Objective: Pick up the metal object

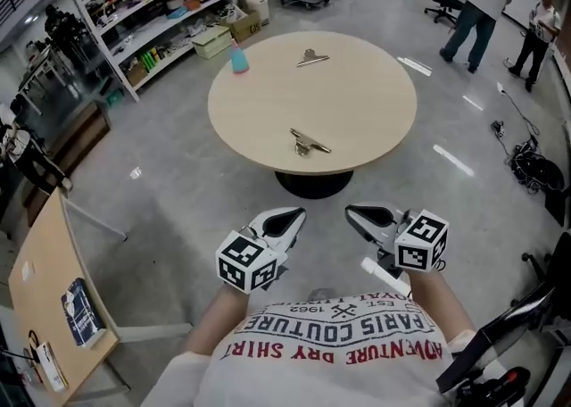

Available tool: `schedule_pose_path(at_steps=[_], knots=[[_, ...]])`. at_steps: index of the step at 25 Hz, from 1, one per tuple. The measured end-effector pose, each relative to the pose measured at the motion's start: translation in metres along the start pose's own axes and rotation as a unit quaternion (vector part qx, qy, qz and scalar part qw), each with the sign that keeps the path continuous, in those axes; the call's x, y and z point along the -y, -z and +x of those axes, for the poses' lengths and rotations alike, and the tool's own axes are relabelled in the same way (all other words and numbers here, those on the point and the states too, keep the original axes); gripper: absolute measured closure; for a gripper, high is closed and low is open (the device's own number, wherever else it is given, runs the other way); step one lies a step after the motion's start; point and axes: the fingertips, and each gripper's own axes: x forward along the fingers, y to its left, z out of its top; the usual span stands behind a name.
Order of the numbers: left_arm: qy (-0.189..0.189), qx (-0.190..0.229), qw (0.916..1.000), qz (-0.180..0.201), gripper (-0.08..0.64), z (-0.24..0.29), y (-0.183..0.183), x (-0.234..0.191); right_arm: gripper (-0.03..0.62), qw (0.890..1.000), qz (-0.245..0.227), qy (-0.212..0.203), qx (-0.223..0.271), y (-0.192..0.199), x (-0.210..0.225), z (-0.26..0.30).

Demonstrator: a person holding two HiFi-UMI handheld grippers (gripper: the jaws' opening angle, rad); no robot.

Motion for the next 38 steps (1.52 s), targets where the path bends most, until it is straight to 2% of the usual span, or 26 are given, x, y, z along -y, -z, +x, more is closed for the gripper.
schedule_pose_path(at_steps=[5, 14, 18, 22, 24, 27, 28, 29, 34, 36, 38], knots=[[0.007, 0.000, 0.9999, 0.012, 0.557, 0.026, -0.018, -0.047, 0.591, 1.000, -0.010, 0.011, 0.016, -0.030, 0.038, 0.029], [0.012, -0.004, 0.9991, 0.040, 0.557, 0.065, -0.032, -0.079, 0.591, 0.999, -0.007, 0.025, 0.024, -0.046, 0.095, 0.046], [-0.001, -0.009, 0.9996, 0.026, 0.557, 0.089, -0.038, -0.100, 0.591, 1.000, -0.010, 0.015, 0.016, -0.052, 0.125, 0.055], [0.003, -0.020, 0.9997, 0.016, 0.557, 0.114, -0.039, -0.119, 0.591, 1.000, 0.007, 0.006, 0.004, -0.051, 0.160, 0.069], [0.002, -0.030, 0.9995, -0.002, 0.557, 0.125, -0.033, -0.131, 0.591, 1.000, 0.018, 0.004, -0.002, -0.046, 0.175, 0.076], [-0.030, -0.062, 0.9975, -0.017, 0.557, 0.156, -0.011, -0.176, 0.591, 0.999, 0.037, 0.006, -0.016, -0.035, 0.210, 0.084], [-0.043, -0.077, 0.9959, -0.018, 0.547, 0.169, 0.000, -0.195, 0.591, 0.999, 0.044, 0.008, -0.022, -0.030, 0.224, 0.085], [-0.052, -0.091, 0.9942, -0.023, 0.460, 0.182, 0.012, -0.212, 0.591, 0.998, 0.051, 0.012, -0.028, -0.026, 0.237, 0.086], [-0.067, -0.148, 0.9862, -0.034, 0.280, 0.232, 0.065, -0.256, 0.591, 0.995, 0.077, 0.028, -0.050, -0.015, 0.287, 0.085], [-0.068, -0.175, 0.9820, -0.021, 0.229, 0.246, 0.087, -0.265, 0.591, 0.994, 0.084, 0.032, -0.057, -0.010, 0.300, 0.086], [-0.070, -0.203, 0.9766, 0.000, 0.215, 0.256, 0.109, -0.272, 0.591, 0.993, 0.092, 0.035, -0.062, -0.004, 0.311, 0.089]])
